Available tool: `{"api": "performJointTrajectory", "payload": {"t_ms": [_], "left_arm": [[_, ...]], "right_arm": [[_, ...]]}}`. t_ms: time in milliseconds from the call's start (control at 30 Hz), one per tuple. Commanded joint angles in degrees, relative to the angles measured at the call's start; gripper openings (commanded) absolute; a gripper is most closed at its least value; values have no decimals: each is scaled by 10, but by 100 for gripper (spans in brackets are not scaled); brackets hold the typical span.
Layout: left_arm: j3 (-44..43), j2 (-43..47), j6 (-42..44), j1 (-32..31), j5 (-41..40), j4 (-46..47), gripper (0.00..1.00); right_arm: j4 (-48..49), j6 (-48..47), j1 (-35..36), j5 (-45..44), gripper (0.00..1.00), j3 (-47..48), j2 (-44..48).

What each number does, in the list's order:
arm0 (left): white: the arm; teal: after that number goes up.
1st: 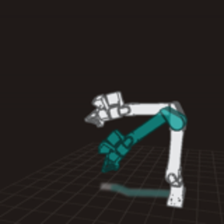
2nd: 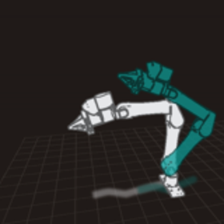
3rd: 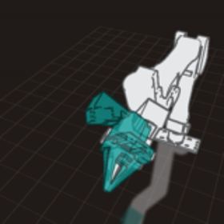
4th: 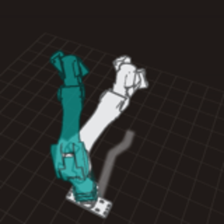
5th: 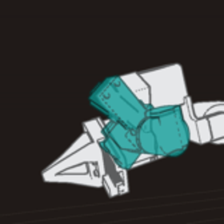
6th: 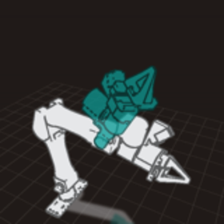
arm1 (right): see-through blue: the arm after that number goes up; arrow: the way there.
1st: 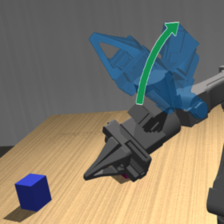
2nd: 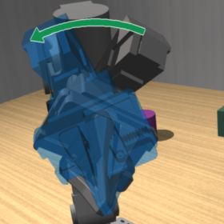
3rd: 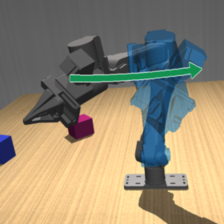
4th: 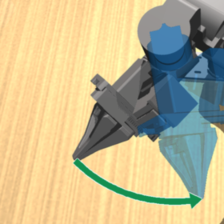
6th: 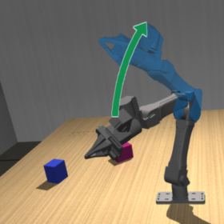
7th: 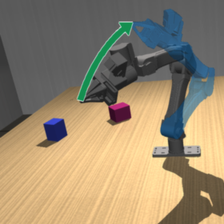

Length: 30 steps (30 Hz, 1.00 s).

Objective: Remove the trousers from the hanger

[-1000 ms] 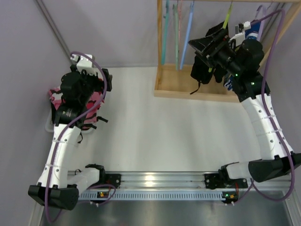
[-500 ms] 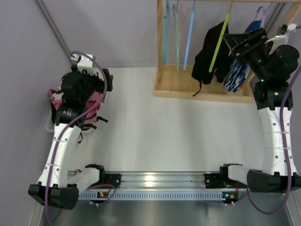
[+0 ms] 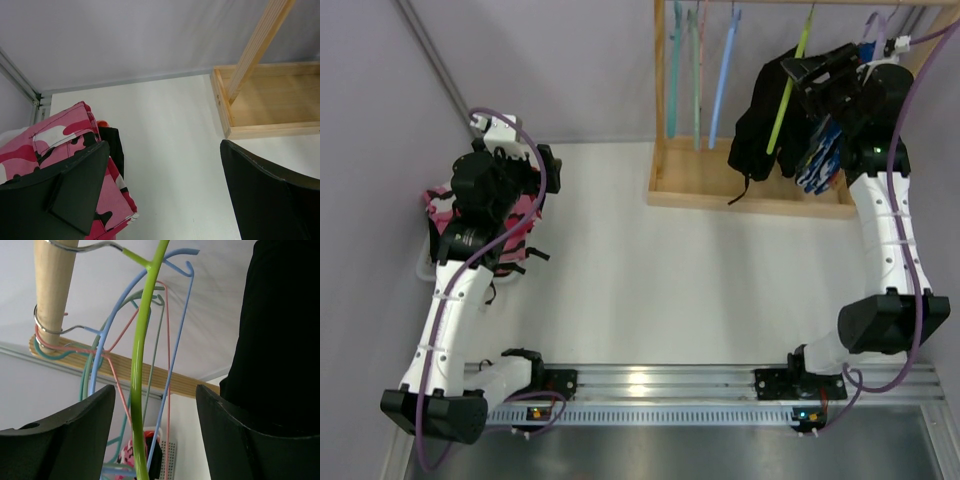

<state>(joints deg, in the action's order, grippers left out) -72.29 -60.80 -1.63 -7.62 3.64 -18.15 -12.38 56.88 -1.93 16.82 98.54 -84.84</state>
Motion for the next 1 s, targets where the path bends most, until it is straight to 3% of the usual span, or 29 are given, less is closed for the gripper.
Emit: {"api": "performJointTrajectory", "payload": {"t_ms": [0, 333, 433, 467, 633, 967], "left_arm": [[2, 4, -11, -3, 3, 18, 98], [2, -5, -9, -3, 2, 20, 98], [-1, -11, -9, -4, -8, 19, 98], [-4, -11, -7, -4, -9, 19, 98], [-6, -14, -6, -4, -9, 19, 98], [0, -6, -9, -4, -16, 25, 98]], "right_arm": [[83, 28, 4, 9, 66, 50, -24], [171, 101, 11, 40, 46, 61, -67], [205, 119, 11, 53, 31, 61, -70], [218, 121, 11, 59, 22, 62, -71], [295, 130, 11, 82, 0, 83, -76], [394, 176, 7, 103, 0, 137, -79]]}}
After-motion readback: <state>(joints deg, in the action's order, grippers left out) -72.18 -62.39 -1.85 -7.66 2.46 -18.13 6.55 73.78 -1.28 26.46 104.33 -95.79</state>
